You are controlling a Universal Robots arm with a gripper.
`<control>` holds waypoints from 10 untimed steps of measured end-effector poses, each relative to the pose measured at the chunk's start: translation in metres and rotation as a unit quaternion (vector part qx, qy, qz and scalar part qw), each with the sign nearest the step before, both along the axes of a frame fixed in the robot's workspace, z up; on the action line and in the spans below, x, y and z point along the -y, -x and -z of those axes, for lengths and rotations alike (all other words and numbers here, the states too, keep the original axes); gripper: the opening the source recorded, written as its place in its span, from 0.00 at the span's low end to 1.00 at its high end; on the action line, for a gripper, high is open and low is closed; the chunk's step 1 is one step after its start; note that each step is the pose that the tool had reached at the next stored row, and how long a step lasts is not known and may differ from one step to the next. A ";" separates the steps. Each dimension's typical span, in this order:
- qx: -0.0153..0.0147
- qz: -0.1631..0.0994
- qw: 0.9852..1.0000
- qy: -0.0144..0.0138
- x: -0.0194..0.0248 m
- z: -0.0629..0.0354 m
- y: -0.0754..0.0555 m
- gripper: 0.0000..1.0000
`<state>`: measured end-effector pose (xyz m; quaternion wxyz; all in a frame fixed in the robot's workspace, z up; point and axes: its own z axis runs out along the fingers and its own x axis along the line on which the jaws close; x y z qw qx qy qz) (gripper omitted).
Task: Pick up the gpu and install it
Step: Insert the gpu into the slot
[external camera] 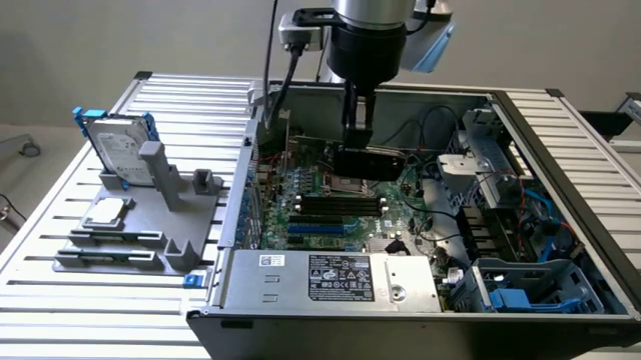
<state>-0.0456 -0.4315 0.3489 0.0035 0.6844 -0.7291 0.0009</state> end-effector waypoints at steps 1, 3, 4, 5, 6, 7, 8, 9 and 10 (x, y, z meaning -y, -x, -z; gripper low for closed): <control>-0.001 -0.004 1.000 0.000 0.0012 0.0014 0.000 0.27; -0.003 -0.010 1.000 -0.001 0.0037 0.0040 0.000 0.27; -0.003 -0.011 1.000 -0.001 0.0052 0.0047 0.000 0.27; -0.003 -0.013 1.000 -0.001 0.0072 0.0053 0.000 0.27; -0.003 -0.013 1.000 -0.001 0.0103 0.0060 0.000 0.27; -0.003 -0.015 1.000 -0.002 0.0137 0.0070 0.000 0.27; -0.003 -0.016 1.000 -0.002 0.0164 0.0081 0.000 0.27; -0.003 -0.017 1.000 -0.003 0.0187 0.0094 0.000 0.27; -0.003 -0.018 1.000 -0.004 0.0204 0.0108 0.000 0.27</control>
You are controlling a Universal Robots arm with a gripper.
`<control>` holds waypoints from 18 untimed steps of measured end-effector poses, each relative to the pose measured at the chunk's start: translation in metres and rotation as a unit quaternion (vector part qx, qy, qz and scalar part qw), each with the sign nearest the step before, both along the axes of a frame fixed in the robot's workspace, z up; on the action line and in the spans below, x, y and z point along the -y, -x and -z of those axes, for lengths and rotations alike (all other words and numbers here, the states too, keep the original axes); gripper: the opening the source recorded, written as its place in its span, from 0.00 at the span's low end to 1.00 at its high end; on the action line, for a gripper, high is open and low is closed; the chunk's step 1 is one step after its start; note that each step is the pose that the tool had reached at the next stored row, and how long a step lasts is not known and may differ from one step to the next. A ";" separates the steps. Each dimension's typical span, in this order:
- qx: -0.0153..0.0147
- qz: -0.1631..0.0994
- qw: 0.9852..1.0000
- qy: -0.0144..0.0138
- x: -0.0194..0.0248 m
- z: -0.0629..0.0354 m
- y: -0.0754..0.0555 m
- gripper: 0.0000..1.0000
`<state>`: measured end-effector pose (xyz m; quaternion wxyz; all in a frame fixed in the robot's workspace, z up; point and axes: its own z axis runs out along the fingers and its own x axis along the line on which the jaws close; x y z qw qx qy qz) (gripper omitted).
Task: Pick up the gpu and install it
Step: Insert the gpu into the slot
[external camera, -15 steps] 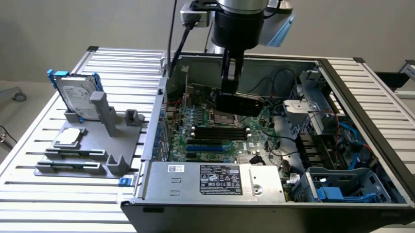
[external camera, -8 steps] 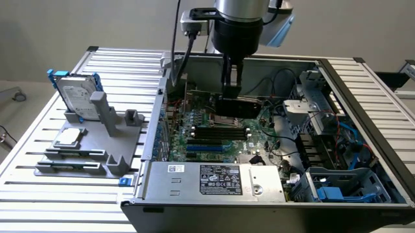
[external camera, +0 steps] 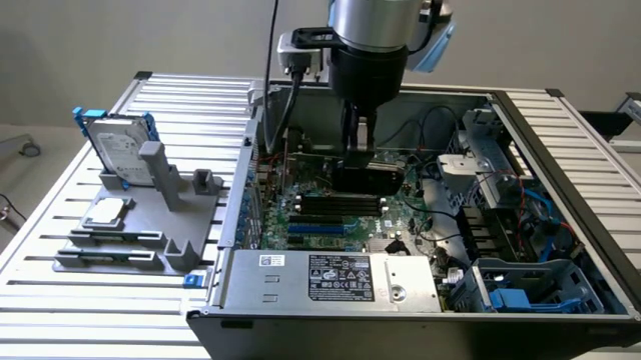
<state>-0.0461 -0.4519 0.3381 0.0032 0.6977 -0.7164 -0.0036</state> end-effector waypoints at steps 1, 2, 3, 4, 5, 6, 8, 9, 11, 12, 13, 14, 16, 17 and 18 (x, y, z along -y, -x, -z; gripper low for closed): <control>0.000 -0.002 1.000 -0.001 0.0012 0.0016 0.001 0.27; 0.000 -0.003 1.000 -0.001 0.0021 0.0032 0.001 0.27; 0.000 -0.005 1.000 -0.002 0.0031 0.0050 0.002 0.27; 0.000 -0.007 1.000 -0.002 0.0038 0.0068 0.003 0.27; 0.000 -0.008 1.000 -0.003 0.0043 0.0085 0.005 0.27; 0.000 -0.010 1.000 -0.003 0.0046 0.0103 0.007 0.27; 0.000 -0.012 1.000 -0.004 0.0048 0.0139 0.012 0.27; 0.000 -0.014 1.000 -0.004 0.0049 0.0158 0.015 0.27; 0.000 -0.018 1.000 -0.004 0.0051 0.0194 0.019 0.27; 0.000 -0.020 1.000 -0.004 0.0051 0.0212 0.019 0.27; 0.001 -0.021 1.000 -0.005 0.0051 0.0230 0.020 0.27; 0.001 -0.023 1.000 -0.005 0.0051 0.0248 0.020 0.27; 0.002 -0.026 1.000 -0.005 0.0053 0.0286 0.023 0.27; 0.002 -0.027 1.000 -0.005 0.0053 0.0304 0.024 0.27; 0.002 -0.027 1.000 -0.005 0.0053 0.0322 0.025 0.27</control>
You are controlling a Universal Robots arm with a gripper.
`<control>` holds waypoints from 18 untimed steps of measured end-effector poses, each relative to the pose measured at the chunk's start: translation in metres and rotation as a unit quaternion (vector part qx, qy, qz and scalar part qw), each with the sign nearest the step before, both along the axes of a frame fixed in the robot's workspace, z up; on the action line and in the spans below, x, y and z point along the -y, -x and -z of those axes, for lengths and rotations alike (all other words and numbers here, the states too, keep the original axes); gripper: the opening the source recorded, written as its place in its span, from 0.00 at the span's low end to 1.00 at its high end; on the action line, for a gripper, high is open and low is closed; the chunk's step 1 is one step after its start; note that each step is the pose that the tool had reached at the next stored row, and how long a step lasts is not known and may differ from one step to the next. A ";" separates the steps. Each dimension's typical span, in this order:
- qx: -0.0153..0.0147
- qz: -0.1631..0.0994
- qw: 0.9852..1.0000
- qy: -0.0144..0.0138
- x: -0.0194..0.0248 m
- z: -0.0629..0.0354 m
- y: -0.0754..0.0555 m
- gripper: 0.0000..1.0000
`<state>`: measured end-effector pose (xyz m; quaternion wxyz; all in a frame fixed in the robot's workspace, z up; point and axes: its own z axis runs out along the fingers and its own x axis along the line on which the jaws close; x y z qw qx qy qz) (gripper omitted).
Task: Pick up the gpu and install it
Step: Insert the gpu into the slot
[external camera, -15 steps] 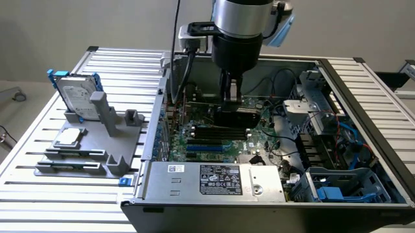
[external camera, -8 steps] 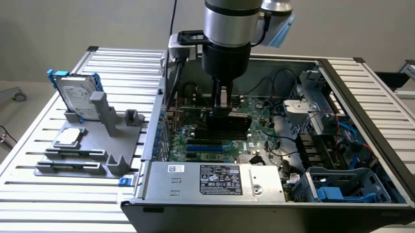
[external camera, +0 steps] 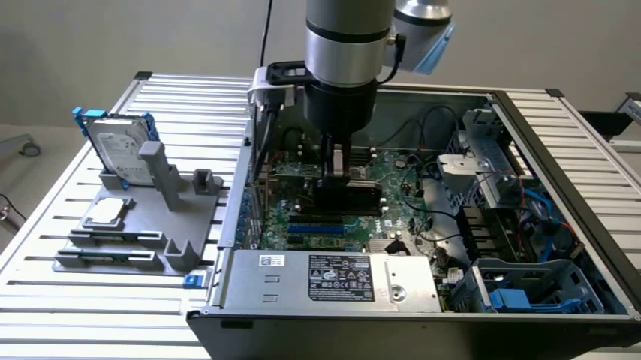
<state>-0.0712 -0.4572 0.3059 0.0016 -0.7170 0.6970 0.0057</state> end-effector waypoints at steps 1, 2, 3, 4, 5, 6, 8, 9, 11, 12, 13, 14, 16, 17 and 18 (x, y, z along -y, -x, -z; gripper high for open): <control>0.000 0.000 1.000 0.000 0.0000 0.0018 0.001 0.27; 0.000 0.000 1.000 0.000 0.0000 0.0036 0.001 0.27; 0.001 0.000 1.000 0.000 0.0000 0.0054 0.001 0.27; 0.001 0.000 1.000 0.000 0.0000 0.0072 0.001 0.27; 0.001 0.000 1.000 0.000 0.0000 0.0090 0.001 0.27; 0.002 0.000 1.000 0.000 0.0000 0.0109 0.002 0.27; 0.002 -0.001 1.000 0.000 0.0000 0.0145 0.003 0.27; 0.002 -0.001 1.000 0.000 0.0000 0.0164 0.003 0.27; 0.003 -0.001 1.000 0.000 0.0000 0.0200 0.005 0.27; 0.003 -0.001 1.000 0.000 0.0000 0.0218 0.005 0.27; 0.003 -0.001 1.000 0.000 0.0000 0.0236 0.006 0.27; 0.003 -0.001 1.000 0.000 0.0000 0.0253 0.006 0.27; 0.003 -0.001 1.000 0.000 0.0000 0.0281 0.006 0.27; 0.003 -0.001 1.000 0.000 0.0000 0.0295 0.007 0.27; 0.003 -0.001 1.000 0.000 0.0000 0.0307 0.007 0.27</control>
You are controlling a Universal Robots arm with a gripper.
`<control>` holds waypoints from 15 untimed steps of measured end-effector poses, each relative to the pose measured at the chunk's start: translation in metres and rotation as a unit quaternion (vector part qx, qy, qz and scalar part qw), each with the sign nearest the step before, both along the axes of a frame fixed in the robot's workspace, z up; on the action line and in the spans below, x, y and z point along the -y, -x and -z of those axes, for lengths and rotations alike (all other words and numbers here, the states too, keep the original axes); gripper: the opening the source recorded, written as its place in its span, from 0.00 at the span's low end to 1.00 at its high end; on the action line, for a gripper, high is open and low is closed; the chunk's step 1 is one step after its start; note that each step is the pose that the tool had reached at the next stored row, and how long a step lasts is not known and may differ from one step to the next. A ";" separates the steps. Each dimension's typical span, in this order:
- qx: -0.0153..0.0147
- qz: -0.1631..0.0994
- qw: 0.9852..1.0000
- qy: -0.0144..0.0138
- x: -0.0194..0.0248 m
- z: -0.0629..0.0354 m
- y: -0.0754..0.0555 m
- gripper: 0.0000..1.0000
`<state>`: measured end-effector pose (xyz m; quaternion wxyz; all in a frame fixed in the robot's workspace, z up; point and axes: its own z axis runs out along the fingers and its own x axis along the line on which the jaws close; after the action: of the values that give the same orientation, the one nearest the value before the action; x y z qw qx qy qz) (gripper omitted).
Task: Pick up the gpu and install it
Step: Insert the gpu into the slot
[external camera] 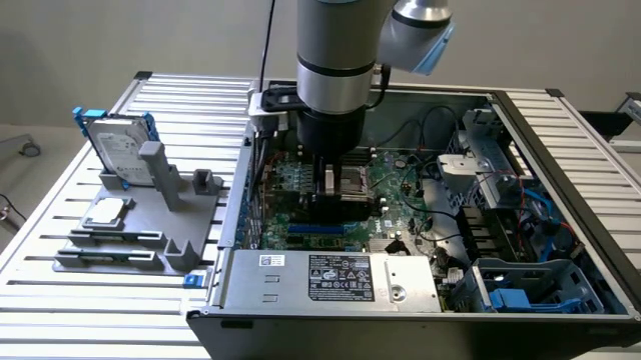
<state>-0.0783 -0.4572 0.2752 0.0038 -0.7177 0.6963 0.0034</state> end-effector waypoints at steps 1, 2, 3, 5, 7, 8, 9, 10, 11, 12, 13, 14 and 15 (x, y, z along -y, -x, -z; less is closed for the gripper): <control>0.000 0.000 1.000 0.000 0.0000 0.0010 0.000 0.27; 0.000 0.000 1.000 0.000 0.0000 0.0010 0.000 0.27; 0.000 0.000 1.000 0.000 0.0000 0.0010 0.000 0.27; 0.000 0.000 1.000 0.000 0.0000 0.0010 0.000 0.27; 0.000 0.000 1.000 0.000 0.0001 0.0013 0.001 0.27; 0.000 0.000 1.000 0.000 0.0001 0.0014 0.001 0.27; 0.000 0.000 1.000 0.000 0.0002 0.0016 0.001 0.27; 0.000 0.000 1.000 0.000 0.0002 0.0017 0.002 0.27; 0.000 0.000 1.000 0.000 0.0003 0.0018 0.002 0.27; 0.000 0.000 1.000 0.000 0.0003 0.0019 0.002 0.27; 0.000 0.000 1.000 0.000 0.0005 0.0022 0.002 0.27; 0.000 0.000 1.000 0.000 0.0007 0.0026 0.002 0.27; 0.000 0.000 1.000 0.000 0.0010 0.0032 0.002 0.27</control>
<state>-0.0799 -0.4583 0.2721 0.0042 -0.7179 0.6961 0.0037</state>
